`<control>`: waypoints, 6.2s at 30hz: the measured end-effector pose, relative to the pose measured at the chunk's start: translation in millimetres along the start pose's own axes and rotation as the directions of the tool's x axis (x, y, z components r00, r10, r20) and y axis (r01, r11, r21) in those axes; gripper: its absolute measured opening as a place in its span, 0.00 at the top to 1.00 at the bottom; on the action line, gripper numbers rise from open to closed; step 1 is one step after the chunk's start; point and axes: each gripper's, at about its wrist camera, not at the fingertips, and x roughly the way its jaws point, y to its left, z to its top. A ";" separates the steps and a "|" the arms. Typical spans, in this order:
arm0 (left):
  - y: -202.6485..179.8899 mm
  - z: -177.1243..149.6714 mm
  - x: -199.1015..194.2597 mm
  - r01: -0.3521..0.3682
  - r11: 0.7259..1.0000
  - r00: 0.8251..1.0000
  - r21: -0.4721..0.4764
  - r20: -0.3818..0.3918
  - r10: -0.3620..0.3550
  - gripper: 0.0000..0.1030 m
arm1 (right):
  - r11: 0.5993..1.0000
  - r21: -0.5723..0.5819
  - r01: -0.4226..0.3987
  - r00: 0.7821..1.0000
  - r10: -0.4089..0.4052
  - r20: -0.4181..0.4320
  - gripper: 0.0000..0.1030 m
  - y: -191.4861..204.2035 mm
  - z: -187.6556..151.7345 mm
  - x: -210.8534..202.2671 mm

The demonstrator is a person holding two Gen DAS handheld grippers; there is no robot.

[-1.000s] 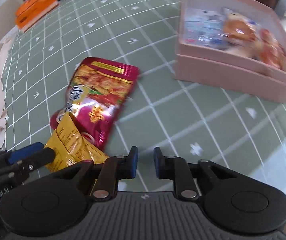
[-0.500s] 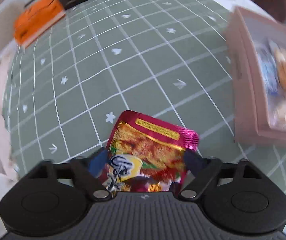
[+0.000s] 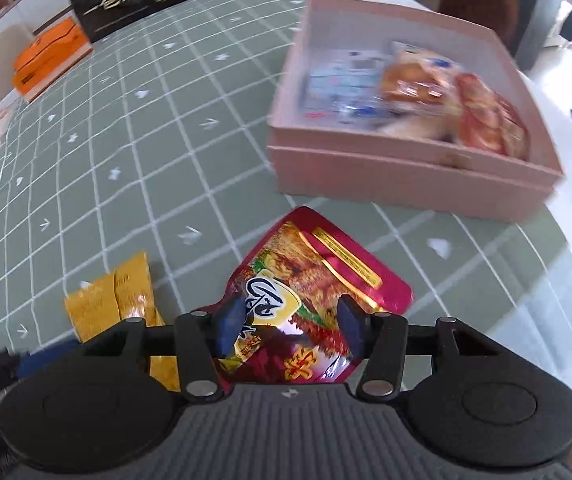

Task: Organize snacks
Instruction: 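Grasp the yellow packet with the left tool while the right holds the spicy bag, then lift the red-pink spicy bag with the right tool while the left holds the yellow packet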

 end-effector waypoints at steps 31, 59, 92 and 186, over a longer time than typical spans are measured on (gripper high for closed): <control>-26.3 24.4 40.9 0.015 0.969 1.000 0.245 -0.022 -0.010 0.31 | 0.993 -0.054 0.104 0.995 -0.104 -0.001 0.17 -28.3 -102.0 -30.9; -11.0 -19.1 6.5 -0.048 0.977 0.999 0.206 0.016 0.046 0.39 | 0.936 0.345 -0.073 0.997 0.069 0.023 0.04 -44.4 -49.6 -5.3; -1.5 -21.0 0.8 0.016 0.993 1.000 0.115 0.021 -0.018 0.40 | 0.993 -0.105 0.051 0.997 -0.044 0.068 0.18 8.3 -41.7 16.0; -113.6 -10.3 50.2 0.207 0.920 0.972 0.333 -0.181 -0.153 0.48 | 0.970 0.216 -0.109 0.992 0.092 0.086 0.62 -114.7 -109.7 -39.5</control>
